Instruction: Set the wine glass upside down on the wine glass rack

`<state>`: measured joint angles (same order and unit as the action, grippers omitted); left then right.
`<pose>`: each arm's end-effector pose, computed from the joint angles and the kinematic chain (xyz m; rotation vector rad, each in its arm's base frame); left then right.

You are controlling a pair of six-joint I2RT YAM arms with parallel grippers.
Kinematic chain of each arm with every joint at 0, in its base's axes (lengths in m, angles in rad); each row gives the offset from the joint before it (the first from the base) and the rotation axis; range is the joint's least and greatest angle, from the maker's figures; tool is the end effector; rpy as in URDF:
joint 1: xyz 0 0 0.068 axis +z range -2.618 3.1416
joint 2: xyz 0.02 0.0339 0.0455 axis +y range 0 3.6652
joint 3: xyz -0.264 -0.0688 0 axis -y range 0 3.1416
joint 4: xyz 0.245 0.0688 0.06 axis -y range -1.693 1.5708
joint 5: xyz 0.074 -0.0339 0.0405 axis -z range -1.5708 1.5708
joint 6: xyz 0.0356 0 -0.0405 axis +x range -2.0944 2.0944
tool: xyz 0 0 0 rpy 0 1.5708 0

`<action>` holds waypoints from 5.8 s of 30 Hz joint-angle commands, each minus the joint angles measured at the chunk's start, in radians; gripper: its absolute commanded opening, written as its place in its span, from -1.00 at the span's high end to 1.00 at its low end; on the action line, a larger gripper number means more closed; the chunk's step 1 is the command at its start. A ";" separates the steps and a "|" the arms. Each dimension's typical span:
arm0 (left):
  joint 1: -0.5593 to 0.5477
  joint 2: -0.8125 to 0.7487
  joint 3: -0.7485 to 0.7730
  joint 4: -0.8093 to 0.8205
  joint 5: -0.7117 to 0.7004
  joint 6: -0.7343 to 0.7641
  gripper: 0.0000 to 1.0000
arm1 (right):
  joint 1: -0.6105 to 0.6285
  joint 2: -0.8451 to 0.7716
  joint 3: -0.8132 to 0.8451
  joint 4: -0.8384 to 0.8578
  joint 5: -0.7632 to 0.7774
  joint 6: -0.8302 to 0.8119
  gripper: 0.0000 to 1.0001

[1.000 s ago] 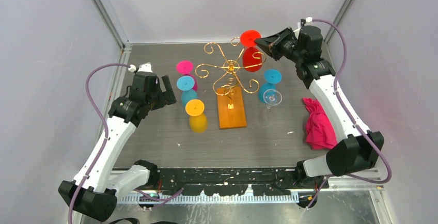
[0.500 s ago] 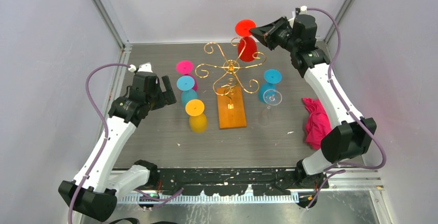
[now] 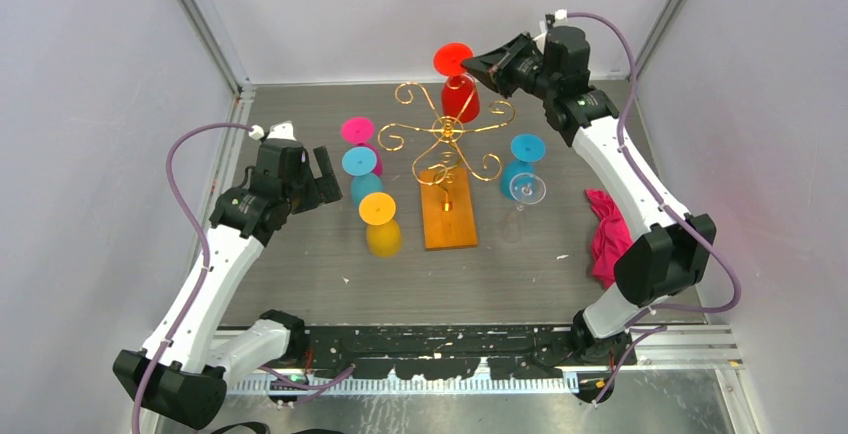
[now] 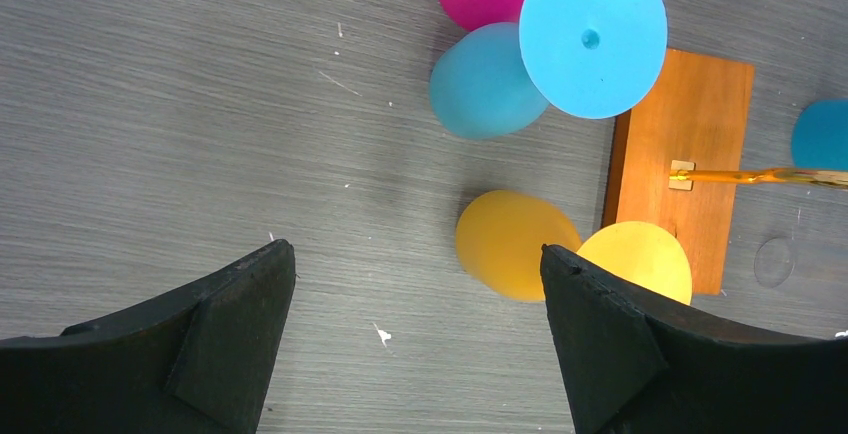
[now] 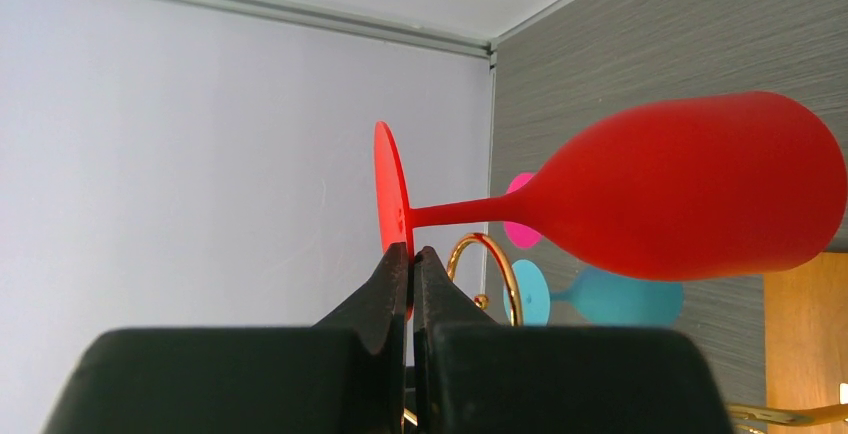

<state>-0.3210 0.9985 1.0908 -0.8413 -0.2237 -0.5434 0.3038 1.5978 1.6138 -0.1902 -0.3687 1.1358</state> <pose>0.1876 -0.0541 0.3437 -0.3673 2.2745 -0.1853 0.3556 0.1249 0.4227 0.5011 1.8780 1.3318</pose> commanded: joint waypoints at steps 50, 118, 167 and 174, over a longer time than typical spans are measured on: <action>-0.047 -0.028 0.014 0.027 -0.012 -0.028 -0.82 | 0.048 -0.221 -0.135 -0.039 0.052 -0.070 0.99; -0.059 0.055 0.045 0.074 -0.032 -0.029 -0.82 | -0.021 -0.067 -0.037 0.023 -0.067 -0.034 0.98; -0.066 0.048 0.041 0.077 -0.032 -0.023 -0.82 | 0.008 -0.085 0.047 -0.179 -0.081 -0.176 0.05; -0.066 0.045 0.043 0.080 -0.029 -0.025 -0.82 | 0.006 -0.101 0.053 -0.204 -0.073 -0.183 0.04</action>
<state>-0.3824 1.0561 1.0977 -0.8028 -0.2508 -0.5686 0.3065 1.5486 1.6306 -0.3683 -0.4397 0.9771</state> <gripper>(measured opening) 0.910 0.477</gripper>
